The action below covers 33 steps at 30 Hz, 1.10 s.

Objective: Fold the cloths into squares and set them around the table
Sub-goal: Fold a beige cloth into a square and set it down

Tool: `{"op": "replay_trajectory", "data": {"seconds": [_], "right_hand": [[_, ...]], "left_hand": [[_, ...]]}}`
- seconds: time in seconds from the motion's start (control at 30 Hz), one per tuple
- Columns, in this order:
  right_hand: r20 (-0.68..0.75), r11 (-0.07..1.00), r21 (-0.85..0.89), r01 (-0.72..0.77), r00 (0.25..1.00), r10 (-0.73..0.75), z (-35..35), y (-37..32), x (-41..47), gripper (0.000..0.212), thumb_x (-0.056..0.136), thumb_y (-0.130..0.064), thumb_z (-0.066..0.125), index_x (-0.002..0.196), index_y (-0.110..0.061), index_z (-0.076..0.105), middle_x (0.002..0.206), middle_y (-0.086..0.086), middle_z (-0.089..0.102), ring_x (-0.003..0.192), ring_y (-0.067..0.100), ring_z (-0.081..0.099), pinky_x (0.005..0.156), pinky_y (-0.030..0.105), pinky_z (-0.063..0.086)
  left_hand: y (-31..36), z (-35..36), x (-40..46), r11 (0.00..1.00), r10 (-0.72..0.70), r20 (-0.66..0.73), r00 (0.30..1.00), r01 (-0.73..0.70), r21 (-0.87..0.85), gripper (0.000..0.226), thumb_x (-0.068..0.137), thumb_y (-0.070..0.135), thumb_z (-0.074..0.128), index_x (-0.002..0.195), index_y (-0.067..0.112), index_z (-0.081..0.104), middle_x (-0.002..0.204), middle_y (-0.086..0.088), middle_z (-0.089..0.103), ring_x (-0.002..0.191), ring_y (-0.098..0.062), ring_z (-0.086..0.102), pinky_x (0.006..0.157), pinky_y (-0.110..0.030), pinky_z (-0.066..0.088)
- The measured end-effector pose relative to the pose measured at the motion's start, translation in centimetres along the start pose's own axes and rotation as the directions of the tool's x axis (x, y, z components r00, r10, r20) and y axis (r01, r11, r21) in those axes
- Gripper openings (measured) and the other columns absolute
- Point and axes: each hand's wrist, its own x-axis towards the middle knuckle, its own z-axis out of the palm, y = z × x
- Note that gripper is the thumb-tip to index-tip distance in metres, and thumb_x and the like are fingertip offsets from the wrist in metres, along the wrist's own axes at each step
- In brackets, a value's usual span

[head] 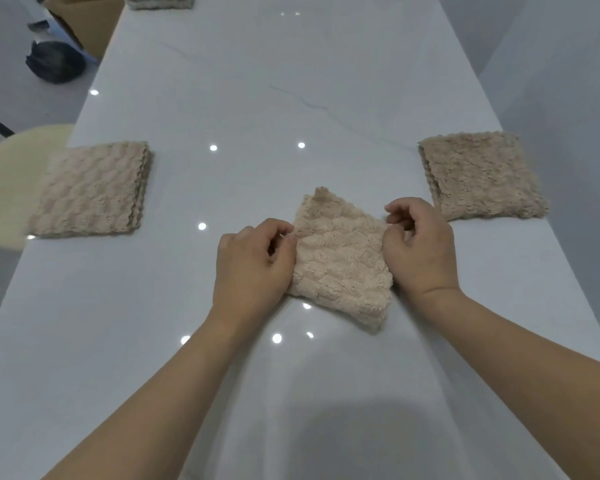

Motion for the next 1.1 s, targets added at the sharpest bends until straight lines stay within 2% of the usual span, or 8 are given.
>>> {"op": "replay_trajectory", "data": {"seconds": [0.23,0.37,0.5,0.67,0.8,0.9,1.0,1.1], "right_hand": [[0.237,0.990,0.051,-0.128,0.965,0.113,-1.7,-0.7,1.0,0.032,0.089,-0.006,0.049,0.090,-0.032,0.068,0.095,-0.015,0.067,0.095,0.008,0.062,0.088,0.033,0.051],[0.473,0.951,-0.279,0.131,0.881,0.017,-0.8,-3.1,3.2,0.031,0.099,-0.039,0.040,0.123,-0.023,0.054,0.109,-0.004,0.058,0.096,0.017,0.058,0.082,0.033,0.045],[0.486,0.799,-0.437,0.414,0.856,-0.178,1.6,-2.0,2.5,0.043,0.100,-0.049,0.033,0.127,-0.021,0.051,0.115,0.004,0.053,0.104,0.026,0.047,0.091,0.039,0.033],[0.416,0.829,-0.393,0.399,0.881,-0.227,1.9,-0.9,2.4,0.034,0.101,-0.042,0.037,0.120,-0.019,0.054,0.111,0.001,0.054,0.101,0.023,0.046,0.091,0.037,0.029],[0.404,0.837,-0.383,0.391,0.885,-0.229,2.0,-0.9,2.4,0.030,0.101,-0.038,0.038,0.115,-0.017,0.055,0.106,0.000,0.053,0.098,0.022,0.045,0.087,0.035,0.028],[0.388,0.831,-0.388,0.399,0.888,-0.245,1.9,-0.9,2.3,0.025,0.101,-0.033,0.040,0.109,-0.015,0.055,0.102,0.001,0.053,0.094,0.023,0.045,0.082,0.032,0.025],[0.400,0.819,-0.400,0.412,0.882,-0.249,2.0,-0.8,2.4,0.023,0.101,-0.031,0.041,0.107,-0.014,0.056,0.101,0.002,0.053,0.094,0.023,0.045,0.081,0.032,0.024],[0.400,0.818,-0.404,0.409,0.883,-0.244,2.1,-0.8,2.5,0.022,0.101,-0.030,0.041,0.105,-0.015,0.056,0.099,0.000,0.052,0.093,0.023,0.045,0.081,0.032,0.023]], "left_hand": [[0.1,0.5,0.2,0.980,0.100,-0.031,0.995,-0.093,0.178,0.014,0.096,0.027,0.052,0.097,0.024,0.065,0.062,0.011,0.052,0.069,-0.013,0.052,0.088,-0.029,0.033],[0.0,0.7,0.2,0.975,0.106,-0.028,0.994,-0.099,0.198,0.013,0.096,0.025,0.052,0.095,0.023,0.064,0.063,0.011,0.054,0.068,-0.013,0.053,0.087,-0.031,0.035],[0.2,0.6,0.1,0.978,0.116,-0.037,0.992,-0.108,0.176,0.011,0.094,0.027,0.055,0.094,0.025,0.066,0.062,0.011,0.055,0.067,-0.013,0.053,0.090,-0.038,0.040],[0.3,-0.4,-0.1,0.976,-0.049,0.070,0.996,0.062,-0.209,0.013,0.090,0.034,0.064,0.101,0.033,0.071,0.064,0.011,0.061,0.065,-0.008,0.057,0.079,-0.035,0.048],[1.1,-1.6,-0.4,0.782,-0.165,0.347,0.923,0.337,-0.524,0.038,0.091,0.023,0.067,0.127,0.034,0.061,0.063,0.013,0.064,0.071,-0.003,0.064,0.075,-0.017,0.048],[-0.4,-1.6,-1.2,0.914,-0.269,0.345,0.899,0.351,-0.201,0.038,0.077,0.060,0.062,0.113,0.061,0.053,0.084,0.009,0.066,0.113,-0.027,0.058,0.097,-0.030,0.043],[0.0,-2.3,-1.8,0.904,-0.395,0.329,0.858,0.426,-0.026,0.031,0.071,0.069,0.050,0.098,0.055,0.048,0.100,0.002,0.066,0.117,-0.027,0.047,0.080,-0.017,0.025],[2.0,-2.7,-1.6,0.941,-0.337,0.285,0.897,0.312,0.128,0.025,0.088,0.053,0.049,0.104,0.036,0.041,0.092,0.002,0.065,0.106,-0.020,0.041,0.093,-0.032,0.029]]}}
